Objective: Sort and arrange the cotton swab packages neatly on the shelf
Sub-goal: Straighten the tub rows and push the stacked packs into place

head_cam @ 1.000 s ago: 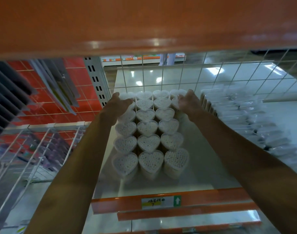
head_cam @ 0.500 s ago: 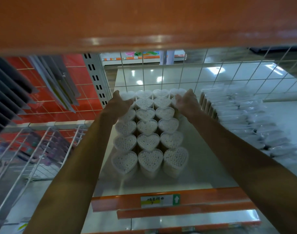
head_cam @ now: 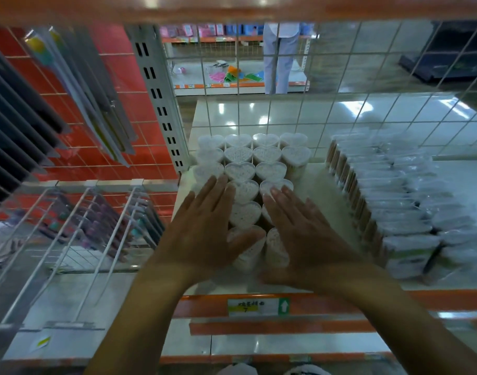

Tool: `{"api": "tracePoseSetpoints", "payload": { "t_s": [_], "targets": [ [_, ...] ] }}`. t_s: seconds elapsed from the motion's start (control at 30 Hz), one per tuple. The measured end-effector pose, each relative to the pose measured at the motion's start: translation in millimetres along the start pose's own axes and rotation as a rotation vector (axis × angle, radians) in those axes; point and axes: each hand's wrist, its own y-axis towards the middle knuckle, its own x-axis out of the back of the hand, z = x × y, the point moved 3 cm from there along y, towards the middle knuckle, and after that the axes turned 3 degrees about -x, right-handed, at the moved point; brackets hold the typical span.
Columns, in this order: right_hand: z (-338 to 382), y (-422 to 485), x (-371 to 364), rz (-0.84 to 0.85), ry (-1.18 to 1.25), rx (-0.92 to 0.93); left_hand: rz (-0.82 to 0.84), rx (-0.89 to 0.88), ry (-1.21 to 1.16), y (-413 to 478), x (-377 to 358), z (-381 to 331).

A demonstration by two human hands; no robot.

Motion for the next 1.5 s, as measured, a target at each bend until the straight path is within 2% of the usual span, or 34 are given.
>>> {"api": "tracePoseSetpoints", "payload": {
  "t_s": [0.2,0.33,0.43,0.57,0.7,0.97,1.27,1.37,1.5],
  "targets": [
    [2.7,-11.2,-4.4,0.078,-0.056,-0.043,0.107,-0.052,0.117,-15.7,-12.5,-5.0],
    [5.6,-11.4,-11.5,0.056,-0.014,-0.041,0.076,-0.046,0.179,-13.2,-22.1,-1.5],
    [6.0,-9.0,-18.1,-0.031,0.034,-0.035,0.003,-0.043,0.180,-11.4,-29.8,-1.1],
    [-0.5,-2.8,-29.2,-0.283,0.054,-0.048,-0.066,-0.027,0.233,-7.9,-34.0,-0.7],
    [-0.2,1.4,-31.9,-0.352,0.051,-0.044,-0.139,-0.029,0.247,-6.0,-35.9,1.8],
    [-3.0,-0.6,-31.0,-0.329,0.103,-0.056,-0.041,-0.007,0.137,-7.5,-29.7,1.5],
    [-14.4,-28.9,-14.7,-0.274,0.308,-0.103,0.014,-0.006,0.000,-36.0,-11.0,18.9],
    [-13.6,-33.6,-13.2,-0.395,0.255,-0.068,0.033,-0.018,-0.020,-42.9,-7.9,22.7],
    [-0.8,-39.1,-12.0,-0.547,0.160,0.024,-0.046,-0.074,-0.028,-52.1,-6.2,26.2]
  ]
}}
